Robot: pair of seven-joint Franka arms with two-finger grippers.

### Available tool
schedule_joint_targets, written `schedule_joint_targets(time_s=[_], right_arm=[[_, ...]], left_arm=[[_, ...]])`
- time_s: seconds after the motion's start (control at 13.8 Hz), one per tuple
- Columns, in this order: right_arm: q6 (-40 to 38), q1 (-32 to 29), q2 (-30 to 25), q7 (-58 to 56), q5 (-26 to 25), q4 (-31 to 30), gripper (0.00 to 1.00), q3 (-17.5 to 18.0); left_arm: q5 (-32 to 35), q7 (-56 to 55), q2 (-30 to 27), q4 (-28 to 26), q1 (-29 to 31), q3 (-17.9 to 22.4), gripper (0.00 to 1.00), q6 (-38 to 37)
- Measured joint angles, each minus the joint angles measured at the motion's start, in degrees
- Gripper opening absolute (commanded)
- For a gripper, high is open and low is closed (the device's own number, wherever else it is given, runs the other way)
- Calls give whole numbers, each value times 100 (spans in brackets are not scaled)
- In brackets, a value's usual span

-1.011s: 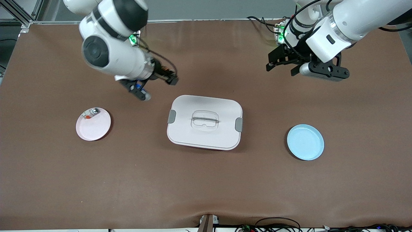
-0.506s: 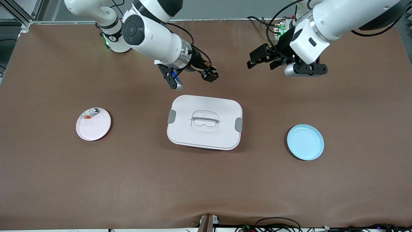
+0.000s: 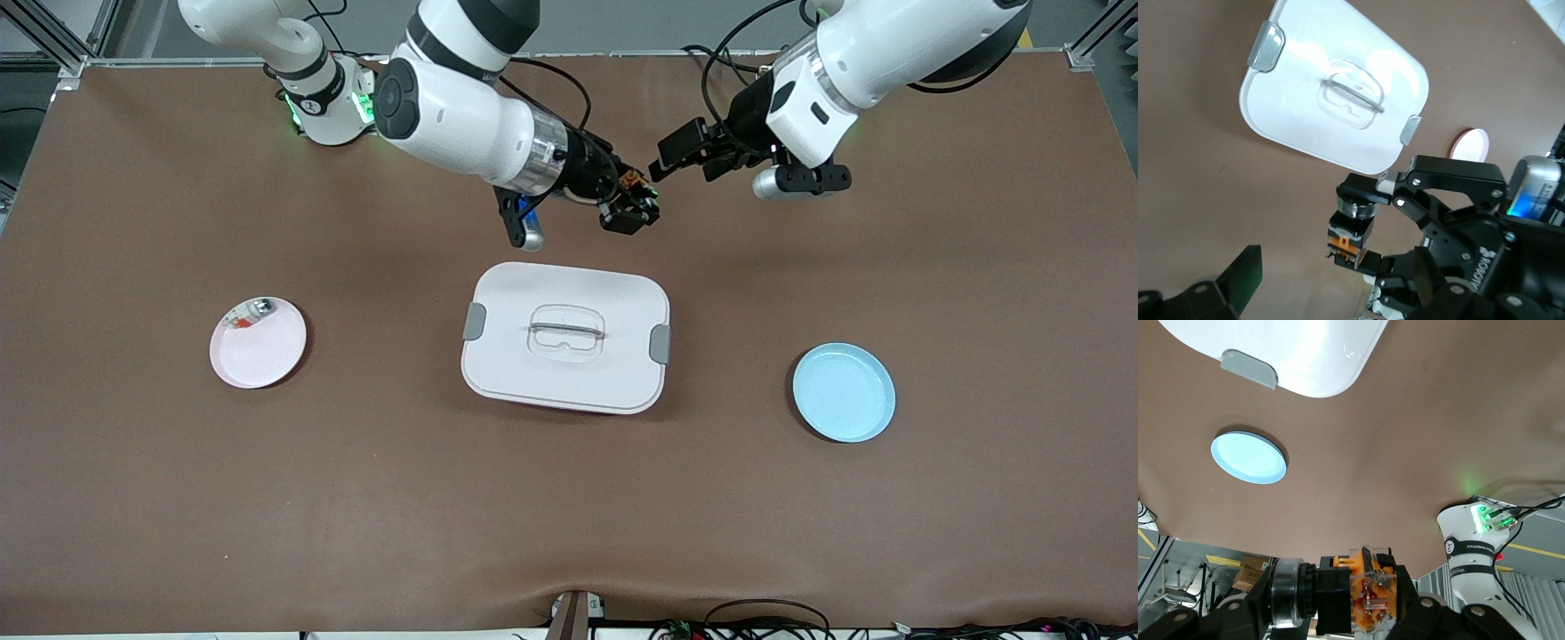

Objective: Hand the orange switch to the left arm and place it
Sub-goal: 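Carry the switch above the box while the left gripper grasps it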

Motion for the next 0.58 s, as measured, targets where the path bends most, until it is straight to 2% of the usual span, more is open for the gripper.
schedule_joint_targets(time_s=[0.07, 0.58], right_arm=[[77, 45, 24, 48, 24, 6, 13, 0], [222, 87, 68, 118, 136, 39, 13, -6]], left_arm=[[-2, 81, -1, -89, 0, -18, 92, 25], [-460, 1152, -2, -542, 11, -33, 79, 735]])
